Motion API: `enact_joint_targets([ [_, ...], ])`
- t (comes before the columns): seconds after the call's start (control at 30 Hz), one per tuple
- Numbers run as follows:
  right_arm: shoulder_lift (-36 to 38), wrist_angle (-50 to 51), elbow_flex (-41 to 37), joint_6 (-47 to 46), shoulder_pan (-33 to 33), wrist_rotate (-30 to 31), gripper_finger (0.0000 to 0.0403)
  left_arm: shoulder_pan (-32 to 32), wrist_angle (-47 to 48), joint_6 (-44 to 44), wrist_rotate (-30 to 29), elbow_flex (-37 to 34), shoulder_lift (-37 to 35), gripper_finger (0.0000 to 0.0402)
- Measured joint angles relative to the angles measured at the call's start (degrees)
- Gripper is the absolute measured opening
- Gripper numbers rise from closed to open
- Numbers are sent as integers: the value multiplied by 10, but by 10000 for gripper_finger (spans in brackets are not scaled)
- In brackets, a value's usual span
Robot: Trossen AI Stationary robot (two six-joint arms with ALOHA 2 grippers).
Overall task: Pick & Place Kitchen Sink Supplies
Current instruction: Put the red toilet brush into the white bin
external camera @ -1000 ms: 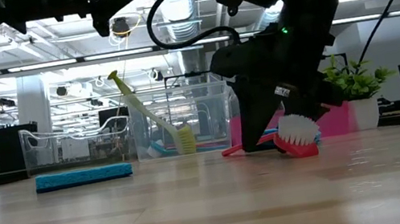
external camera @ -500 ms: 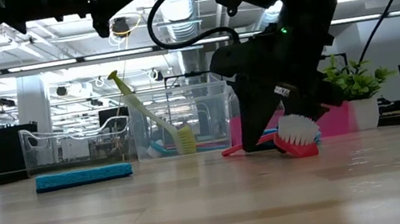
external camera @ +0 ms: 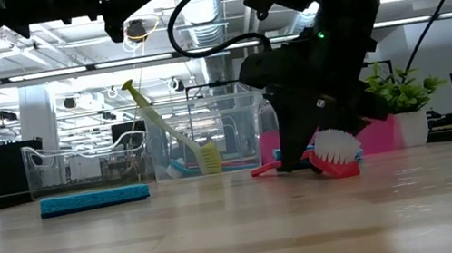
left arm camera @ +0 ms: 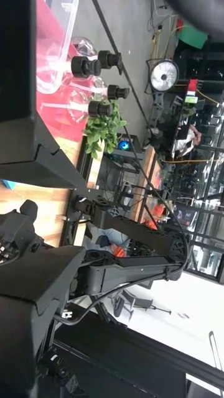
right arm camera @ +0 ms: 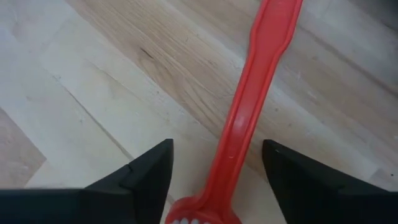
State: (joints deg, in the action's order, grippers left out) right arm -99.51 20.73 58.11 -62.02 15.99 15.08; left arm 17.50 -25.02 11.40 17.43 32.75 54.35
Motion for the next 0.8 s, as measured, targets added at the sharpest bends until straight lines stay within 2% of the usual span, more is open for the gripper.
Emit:
enact_joint_targets([
  [0.57, 19, -3, -1, 9, 1, -73, 57, 0, 2, -5, 0, -23, 0, 163],
  [0.63, 20, -3, -1, 9, 1, -80, 42, 0, 2, 2, 0, -30, 0, 163],
  [0.8, 20, -1, 6, 19, 1, -91, 41, 0, 2, 15, 0, -37, 0, 163],
])
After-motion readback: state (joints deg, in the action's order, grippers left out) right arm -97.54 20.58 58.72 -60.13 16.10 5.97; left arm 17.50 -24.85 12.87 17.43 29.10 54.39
